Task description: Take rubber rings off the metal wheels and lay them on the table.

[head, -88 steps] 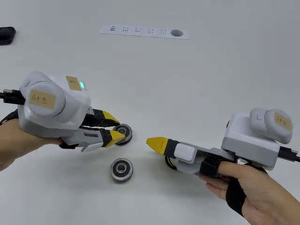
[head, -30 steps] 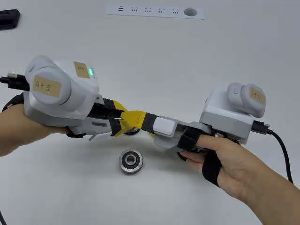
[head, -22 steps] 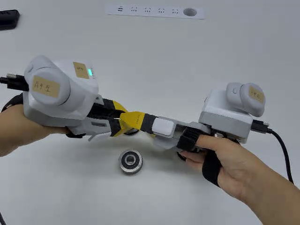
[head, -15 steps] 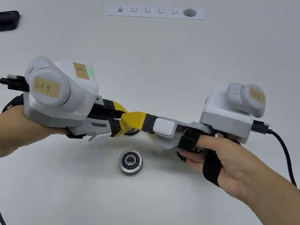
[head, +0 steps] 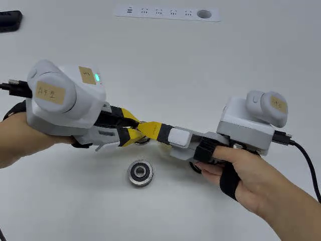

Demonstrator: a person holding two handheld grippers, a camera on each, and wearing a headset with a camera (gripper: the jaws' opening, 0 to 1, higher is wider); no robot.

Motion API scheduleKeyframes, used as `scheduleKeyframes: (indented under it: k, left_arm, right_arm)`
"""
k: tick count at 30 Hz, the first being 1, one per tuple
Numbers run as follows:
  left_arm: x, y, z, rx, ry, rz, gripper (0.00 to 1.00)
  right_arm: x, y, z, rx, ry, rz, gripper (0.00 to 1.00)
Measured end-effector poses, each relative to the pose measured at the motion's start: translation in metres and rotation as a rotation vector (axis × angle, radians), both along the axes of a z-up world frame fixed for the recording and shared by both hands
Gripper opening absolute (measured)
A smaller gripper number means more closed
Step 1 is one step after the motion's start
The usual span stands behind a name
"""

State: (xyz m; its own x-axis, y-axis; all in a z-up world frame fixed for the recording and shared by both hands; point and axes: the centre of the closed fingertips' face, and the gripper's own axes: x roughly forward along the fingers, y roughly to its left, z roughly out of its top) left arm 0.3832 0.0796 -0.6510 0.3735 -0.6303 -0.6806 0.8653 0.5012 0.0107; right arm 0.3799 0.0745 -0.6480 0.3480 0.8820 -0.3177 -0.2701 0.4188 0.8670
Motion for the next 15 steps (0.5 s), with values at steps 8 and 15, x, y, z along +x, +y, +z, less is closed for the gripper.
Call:
scheduleKeyframes:
  k: [8,15]
  left_arm:
    - [-0.0002,-0.0002,0.0001,0.000,0.000,0.003,0.13]
    - [-0.0005,-0.0001,-0.0002,-0.001,0.000,0.003,0.13]
  right_arm:
    - [0.0049,-0.0068,-0.0110,-0.035,0.033,-0.024,0.05]
    - [0.0042,-0.0078,-0.0100,-0.028,0.043,-0.020,0.02]
